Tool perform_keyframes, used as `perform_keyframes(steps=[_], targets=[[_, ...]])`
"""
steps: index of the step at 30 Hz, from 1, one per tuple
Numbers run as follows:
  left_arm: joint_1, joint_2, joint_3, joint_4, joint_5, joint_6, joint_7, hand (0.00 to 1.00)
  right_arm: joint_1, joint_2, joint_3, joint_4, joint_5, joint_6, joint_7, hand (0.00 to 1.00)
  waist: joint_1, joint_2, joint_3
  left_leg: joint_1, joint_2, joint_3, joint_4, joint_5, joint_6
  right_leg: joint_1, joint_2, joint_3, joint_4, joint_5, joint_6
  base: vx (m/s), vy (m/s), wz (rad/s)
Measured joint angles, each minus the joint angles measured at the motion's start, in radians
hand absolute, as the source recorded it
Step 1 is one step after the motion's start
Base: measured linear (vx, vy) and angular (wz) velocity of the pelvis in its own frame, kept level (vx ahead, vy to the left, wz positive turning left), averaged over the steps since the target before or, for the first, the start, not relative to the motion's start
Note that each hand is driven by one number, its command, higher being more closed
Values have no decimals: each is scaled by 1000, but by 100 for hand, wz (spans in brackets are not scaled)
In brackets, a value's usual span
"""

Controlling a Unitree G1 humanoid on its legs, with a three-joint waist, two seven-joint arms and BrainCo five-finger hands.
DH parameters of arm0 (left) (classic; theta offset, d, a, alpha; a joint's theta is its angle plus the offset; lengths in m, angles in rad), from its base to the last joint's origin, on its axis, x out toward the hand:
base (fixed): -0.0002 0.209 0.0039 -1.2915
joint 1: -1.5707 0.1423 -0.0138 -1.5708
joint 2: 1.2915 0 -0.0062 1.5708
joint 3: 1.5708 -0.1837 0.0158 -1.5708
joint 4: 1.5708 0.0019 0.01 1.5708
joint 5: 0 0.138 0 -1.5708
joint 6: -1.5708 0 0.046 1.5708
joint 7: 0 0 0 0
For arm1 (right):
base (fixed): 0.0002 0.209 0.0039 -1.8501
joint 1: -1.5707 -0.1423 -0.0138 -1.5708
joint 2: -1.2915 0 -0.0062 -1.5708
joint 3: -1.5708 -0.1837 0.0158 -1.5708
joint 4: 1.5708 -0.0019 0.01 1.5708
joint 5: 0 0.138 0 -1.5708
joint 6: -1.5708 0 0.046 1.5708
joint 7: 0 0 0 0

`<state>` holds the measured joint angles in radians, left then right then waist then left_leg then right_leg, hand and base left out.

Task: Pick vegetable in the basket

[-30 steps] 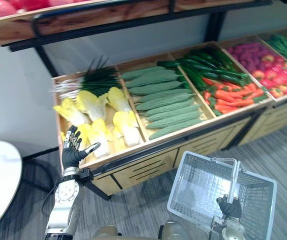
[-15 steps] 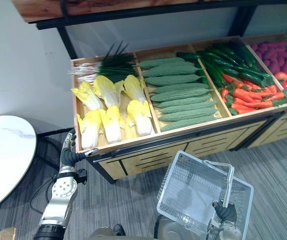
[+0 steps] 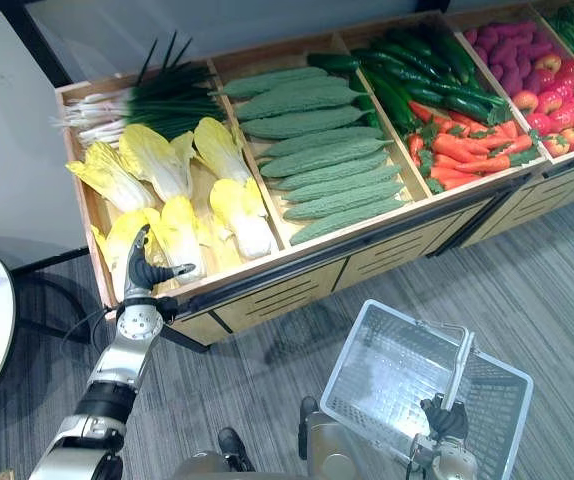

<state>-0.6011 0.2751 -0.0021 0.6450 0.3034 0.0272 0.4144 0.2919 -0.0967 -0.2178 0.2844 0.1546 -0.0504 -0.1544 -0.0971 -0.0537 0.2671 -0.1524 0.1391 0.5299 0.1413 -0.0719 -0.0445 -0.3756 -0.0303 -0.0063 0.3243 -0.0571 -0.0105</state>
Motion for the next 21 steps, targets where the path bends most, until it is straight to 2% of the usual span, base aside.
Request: perform_keyframes(steps=[3, 4, 7, 11, 16, 21], targets=[[-52, 6, -8, 61, 116, 30, -9, 0, -5, -1, 14, -9, 17, -17, 2, 100, 1, 0, 14, -9, 1, 0, 1, 0, 0, -2, 1, 1, -17, 12, 5, 0, 0, 0], [-61, 6, -7, 72, 142, 34, -17, 100, -5, -2, 21, -22, 23, -17, 2, 100, 1, 0, 17, -9, 0, 1, 2, 1, 1, -2, 1, 2, -17, 12, 5, 23, -6, -3], [-82, 5, -8, 97, 232, 48, -40, 100, -8, -3, 46, -52, 34, -23, 8, 100, 5, 1, 18, -10, -1, 4, 3, 1, 2, 1, 0, 6, -29, 19, 8, 15, -4, -3], [-120, 21, -7, 125, 291, 53, -49, 100, -7, -11, 55, -74, 41, -28, 29, 100, 5, 3, 26, -9, -2, 4, 3, 1, 2, 4, 0, 7, -34, 23, 7, -2, -8, 0], [-136, 44, -2, 124, 277, 48, -65, 100, -8, -24, 55, -77, 58, -40, 30, 100, 5, 15, 51, -4, -1, 1, 4, 1, 3, 12, 0, 6, -35, 24, 6, -3, -20, 0], [-136, 45, 15, 119, 202, 41, -63, 100, -5, -30, 52, -106, 62, -40, 28, 100, 3, 24, 57, 11, -1, -2, -2, 2, 3, 28, 1, 3, -43, 24, 7, 21, -16, 0]])
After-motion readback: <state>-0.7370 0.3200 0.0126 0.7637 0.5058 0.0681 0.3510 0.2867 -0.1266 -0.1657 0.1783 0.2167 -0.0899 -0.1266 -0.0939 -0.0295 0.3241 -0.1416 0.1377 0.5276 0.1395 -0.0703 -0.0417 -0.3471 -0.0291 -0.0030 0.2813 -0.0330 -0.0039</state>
